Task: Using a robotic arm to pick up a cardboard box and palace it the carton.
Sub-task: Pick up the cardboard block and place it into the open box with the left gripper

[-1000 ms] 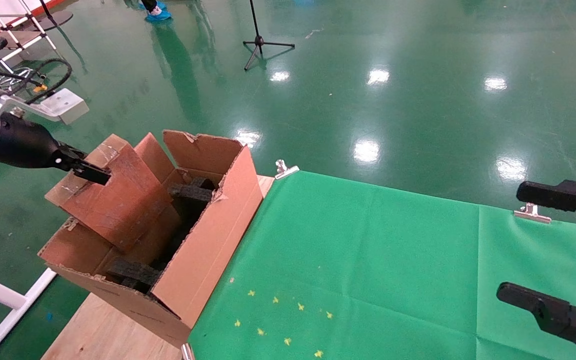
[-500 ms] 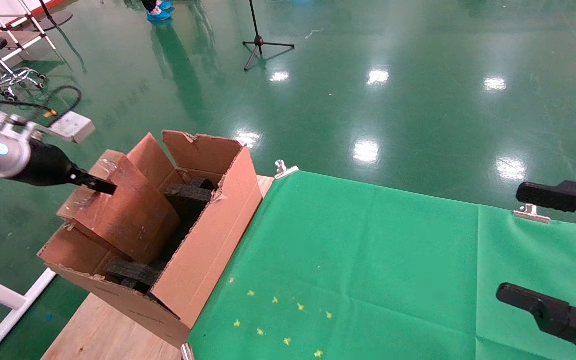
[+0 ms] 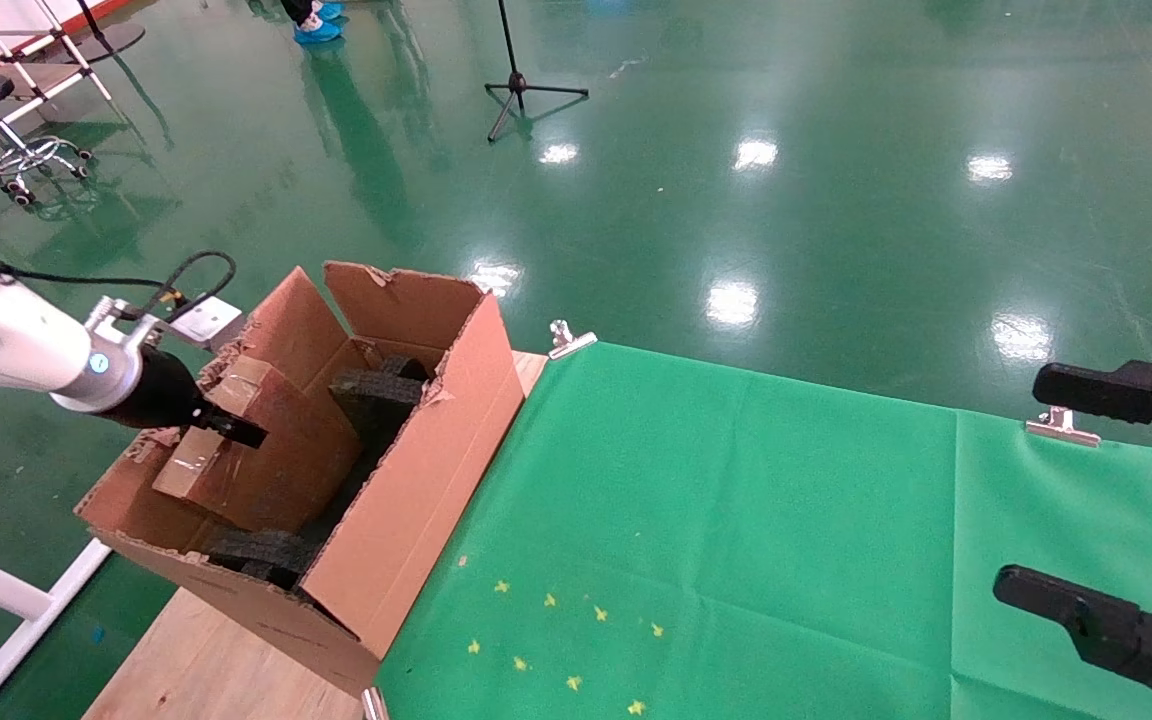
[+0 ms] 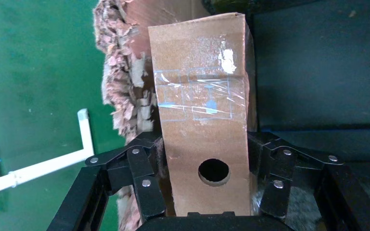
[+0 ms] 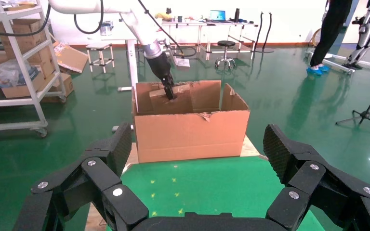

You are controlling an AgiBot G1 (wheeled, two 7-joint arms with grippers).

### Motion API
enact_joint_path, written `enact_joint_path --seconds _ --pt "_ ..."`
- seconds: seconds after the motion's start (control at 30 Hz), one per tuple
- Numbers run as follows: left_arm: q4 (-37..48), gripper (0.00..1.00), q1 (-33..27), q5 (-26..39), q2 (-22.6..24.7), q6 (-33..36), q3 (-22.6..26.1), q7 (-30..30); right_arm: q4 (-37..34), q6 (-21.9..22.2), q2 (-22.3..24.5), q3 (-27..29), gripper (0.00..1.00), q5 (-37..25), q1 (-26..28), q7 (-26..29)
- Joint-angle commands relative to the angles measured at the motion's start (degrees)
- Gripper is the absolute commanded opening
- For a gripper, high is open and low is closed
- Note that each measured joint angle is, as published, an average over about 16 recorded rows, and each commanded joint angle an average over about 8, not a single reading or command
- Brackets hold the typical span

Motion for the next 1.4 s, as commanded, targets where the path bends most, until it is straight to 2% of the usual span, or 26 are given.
enact_joint_path --seconds 0.03,0.27,0.6,0.63,0.87,0.9,1.4 --pt "0.16 0.00 1.07 -0.02 0.45 -1.01 -0.01 -0.28 0.00 0.00 0.00 0.00 1.00 0.00 0.00 0.00" --pt "-0.15 0.00 5.48 -0.94 1.85 -8.55 -0.65 -1.06 0.00 0.00 0.00 0.00 1.00 0.00 0.00 0.00" --pt "-0.49 0.00 10.14 -3.54 2.73 -10.37 -2.44 -0.28 0.00 0.00 0.00 0.00 1.00 0.00 0.00 0.00" --pt "-0.42 0.04 10.57 -3.91 2.71 -10.53 -2.70 -0.33 0.00 0.00 0.00 0.00 1.00 0.00 0.00 0.00" --pt "-0.20 0.92 13.07 -7.53 2.12 -12.31 -5.22 -1.26 -0.01 0.01 0.01 0.00 1.00 0.01 -0.01 0.00" --pt "-0.22 1.00 13.27 -7.96 2.02 -12.53 -5.51 -1.35 -0.01 0.01 0.01 0.00 1.00 0.01 -0.01 0.00" --pt "-0.22 1.00 13.11 -7.76 1.99 -12.32 -5.37 -1.36 -0.02 0.02 0.01 0.00 1.00 0.01 -0.02 0.00"
